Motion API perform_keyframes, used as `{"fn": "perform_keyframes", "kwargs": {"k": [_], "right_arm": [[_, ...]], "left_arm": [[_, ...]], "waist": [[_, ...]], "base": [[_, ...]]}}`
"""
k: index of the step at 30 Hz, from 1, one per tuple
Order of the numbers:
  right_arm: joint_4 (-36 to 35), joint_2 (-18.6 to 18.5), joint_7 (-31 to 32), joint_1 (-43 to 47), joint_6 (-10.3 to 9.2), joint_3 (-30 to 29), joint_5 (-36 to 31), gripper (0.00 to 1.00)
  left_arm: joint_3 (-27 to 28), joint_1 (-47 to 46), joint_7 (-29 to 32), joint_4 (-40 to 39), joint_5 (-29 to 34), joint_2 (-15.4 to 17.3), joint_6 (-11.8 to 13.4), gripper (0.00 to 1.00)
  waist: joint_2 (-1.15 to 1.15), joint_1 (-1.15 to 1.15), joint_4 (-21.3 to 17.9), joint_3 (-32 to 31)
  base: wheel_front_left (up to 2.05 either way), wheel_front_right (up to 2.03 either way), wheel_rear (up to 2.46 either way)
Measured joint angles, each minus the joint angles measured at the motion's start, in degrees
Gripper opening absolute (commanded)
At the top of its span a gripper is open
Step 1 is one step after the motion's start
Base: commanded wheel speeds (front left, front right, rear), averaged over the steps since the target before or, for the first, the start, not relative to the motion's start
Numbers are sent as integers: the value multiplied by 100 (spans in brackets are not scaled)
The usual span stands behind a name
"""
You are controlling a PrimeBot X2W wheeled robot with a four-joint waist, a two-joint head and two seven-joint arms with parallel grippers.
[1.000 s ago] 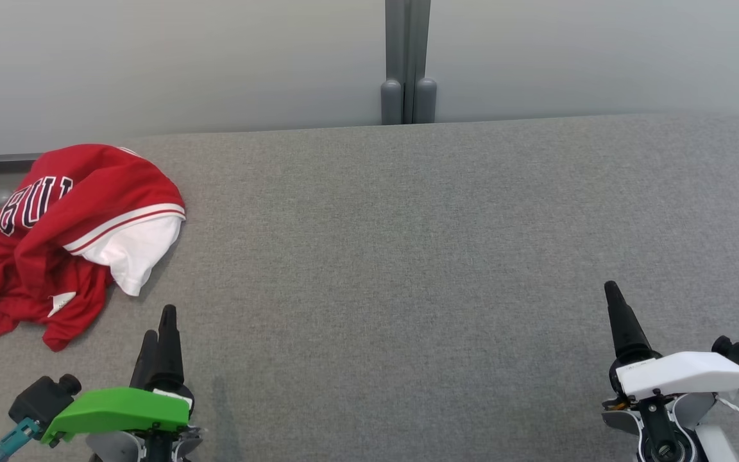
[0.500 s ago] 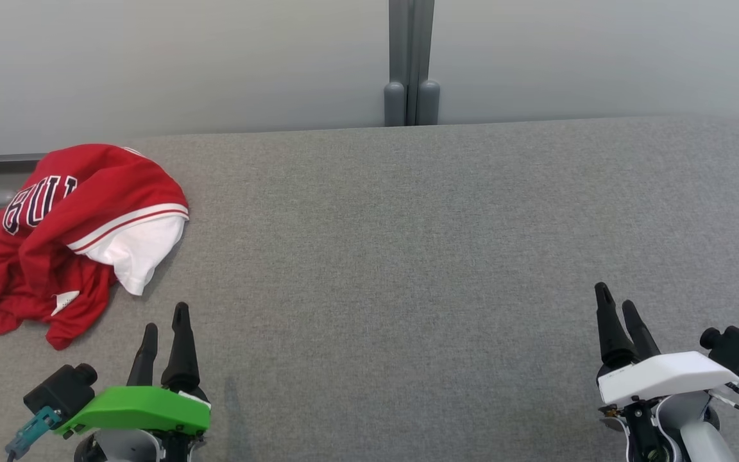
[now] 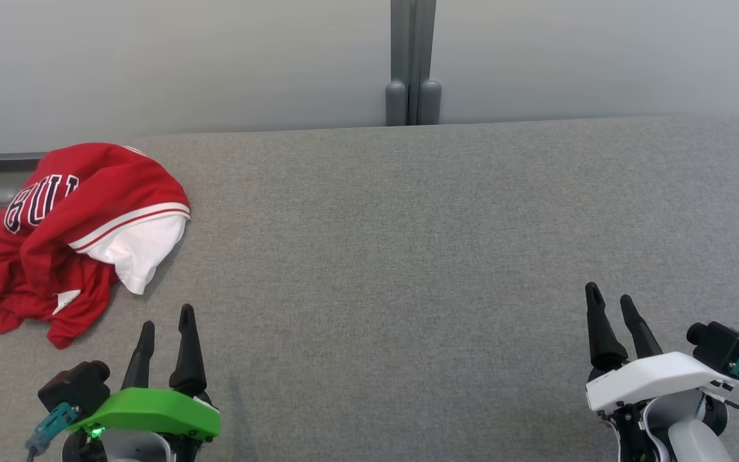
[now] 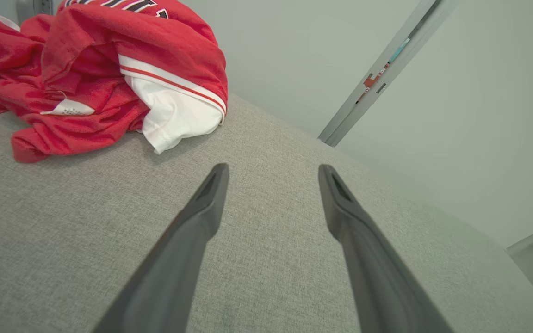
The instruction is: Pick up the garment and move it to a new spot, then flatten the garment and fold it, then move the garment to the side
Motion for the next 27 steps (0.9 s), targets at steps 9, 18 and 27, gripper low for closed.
{"fn": "perform_keyframes", "kwargs": {"k": [9, 18, 27], "right_arm": [[1, -4, -109, -2, 0, 42, -519, 100], [5, -8, -226, -2, 1, 122, -977, 100], [25, -12, -323, -3, 1, 169, -1421, 100]], "left_arm": [[-78, -1, -134, 31, 505, 8, -1, 100], [-112, -1, -269, 60, 968, 7, -1, 100], [-133, -1, -381, 84, 1412, 7, 16, 100]], "waist": [[0, 0, 6, -19], [0, 0, 18, -20], [0, 0, 15, -44]], "base": [[0, 0, 0], [0, 0, 0], [0, 0, 0]]}}
